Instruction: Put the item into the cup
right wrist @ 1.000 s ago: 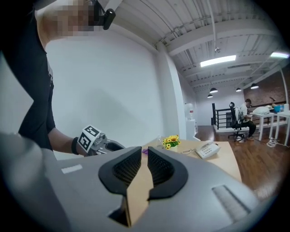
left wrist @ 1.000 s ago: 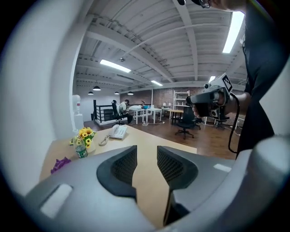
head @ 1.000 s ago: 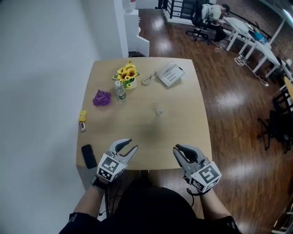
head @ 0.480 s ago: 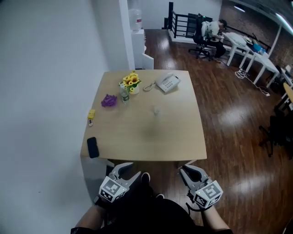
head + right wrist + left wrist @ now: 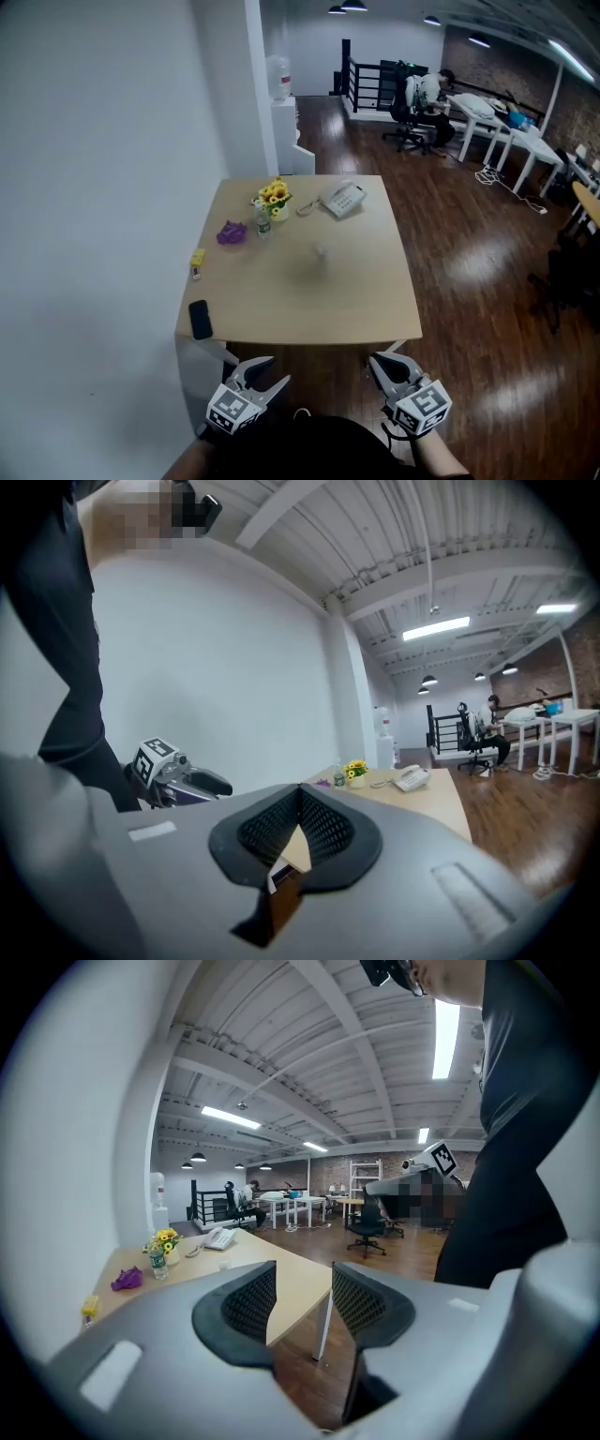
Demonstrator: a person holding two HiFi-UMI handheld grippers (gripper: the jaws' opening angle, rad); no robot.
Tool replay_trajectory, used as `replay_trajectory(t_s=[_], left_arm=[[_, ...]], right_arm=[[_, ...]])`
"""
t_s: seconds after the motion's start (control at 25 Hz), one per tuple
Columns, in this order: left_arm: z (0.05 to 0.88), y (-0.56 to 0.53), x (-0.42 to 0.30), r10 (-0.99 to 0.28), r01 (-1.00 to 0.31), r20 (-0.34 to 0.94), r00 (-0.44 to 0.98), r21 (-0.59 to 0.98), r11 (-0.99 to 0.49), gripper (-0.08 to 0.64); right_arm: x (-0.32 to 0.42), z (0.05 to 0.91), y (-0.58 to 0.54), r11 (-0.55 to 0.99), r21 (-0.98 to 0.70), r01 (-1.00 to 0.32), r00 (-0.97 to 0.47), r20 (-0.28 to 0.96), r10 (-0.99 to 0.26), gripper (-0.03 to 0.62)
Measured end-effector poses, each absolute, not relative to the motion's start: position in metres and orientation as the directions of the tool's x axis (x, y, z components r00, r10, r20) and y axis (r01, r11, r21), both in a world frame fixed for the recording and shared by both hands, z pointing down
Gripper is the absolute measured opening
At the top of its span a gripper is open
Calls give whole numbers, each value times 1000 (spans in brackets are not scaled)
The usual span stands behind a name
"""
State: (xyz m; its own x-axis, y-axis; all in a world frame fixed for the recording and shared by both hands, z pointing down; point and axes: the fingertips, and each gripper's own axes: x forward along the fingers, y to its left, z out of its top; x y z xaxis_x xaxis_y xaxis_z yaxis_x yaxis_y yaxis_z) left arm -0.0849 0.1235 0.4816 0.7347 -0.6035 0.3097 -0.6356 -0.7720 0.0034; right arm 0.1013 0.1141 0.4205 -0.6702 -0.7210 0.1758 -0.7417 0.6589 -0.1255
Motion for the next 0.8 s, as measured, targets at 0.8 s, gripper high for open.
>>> replay_trajectory(t_s=[0.8], left_arm=[[472, 122, -113, -612, -636, 254, 749, 18, -771, 187]], right_arm=[[44, 404, 117, 701, -104, -706, -707, 161, -688, 8]])
